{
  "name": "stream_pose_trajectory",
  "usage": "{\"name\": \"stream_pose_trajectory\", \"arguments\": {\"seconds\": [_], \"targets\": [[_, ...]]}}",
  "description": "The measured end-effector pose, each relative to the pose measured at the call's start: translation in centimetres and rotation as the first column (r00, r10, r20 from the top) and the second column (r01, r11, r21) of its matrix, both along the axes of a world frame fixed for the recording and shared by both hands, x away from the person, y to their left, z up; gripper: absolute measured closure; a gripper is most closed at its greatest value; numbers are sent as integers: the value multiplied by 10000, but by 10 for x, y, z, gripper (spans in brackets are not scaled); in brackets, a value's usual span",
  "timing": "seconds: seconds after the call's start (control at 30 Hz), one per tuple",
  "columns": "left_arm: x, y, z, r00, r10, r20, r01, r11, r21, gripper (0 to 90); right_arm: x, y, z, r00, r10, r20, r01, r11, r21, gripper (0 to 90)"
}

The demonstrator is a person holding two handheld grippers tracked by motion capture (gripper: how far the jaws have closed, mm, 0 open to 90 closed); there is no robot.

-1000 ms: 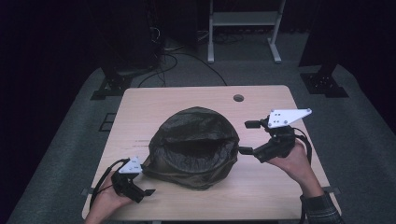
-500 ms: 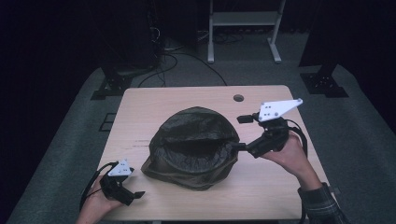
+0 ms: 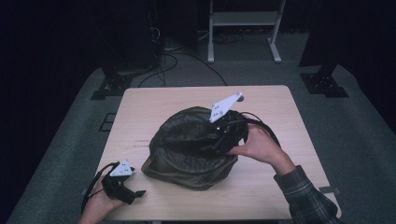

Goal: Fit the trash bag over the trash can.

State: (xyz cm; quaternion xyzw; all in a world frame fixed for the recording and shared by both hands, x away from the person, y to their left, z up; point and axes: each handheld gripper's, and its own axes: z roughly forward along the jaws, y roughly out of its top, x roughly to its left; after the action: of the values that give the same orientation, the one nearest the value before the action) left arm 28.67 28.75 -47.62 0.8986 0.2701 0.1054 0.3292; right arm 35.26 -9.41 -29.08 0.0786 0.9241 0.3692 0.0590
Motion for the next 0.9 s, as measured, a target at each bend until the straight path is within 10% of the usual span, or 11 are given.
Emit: {"name": "stream_pose_trajectory", "arguments": {"seconds": [0.3,0.57,0.9], "targets": [[-1,-4,-3,9994,-299,185,305,9991,-281,0,7,23,-25,9978,-211,-631,79,9792,-2027,97],[-1,-4,-5,9986,-427,310,443,9977,-509,0,9,33,-29,9920,-338,-1217,-26,9578,-2874,98],[-3,-2,-7,9979,-423,487,457,9963,-726,0,7,22,-3,9983,-288,-508,211,9890,-1465,98]]}}
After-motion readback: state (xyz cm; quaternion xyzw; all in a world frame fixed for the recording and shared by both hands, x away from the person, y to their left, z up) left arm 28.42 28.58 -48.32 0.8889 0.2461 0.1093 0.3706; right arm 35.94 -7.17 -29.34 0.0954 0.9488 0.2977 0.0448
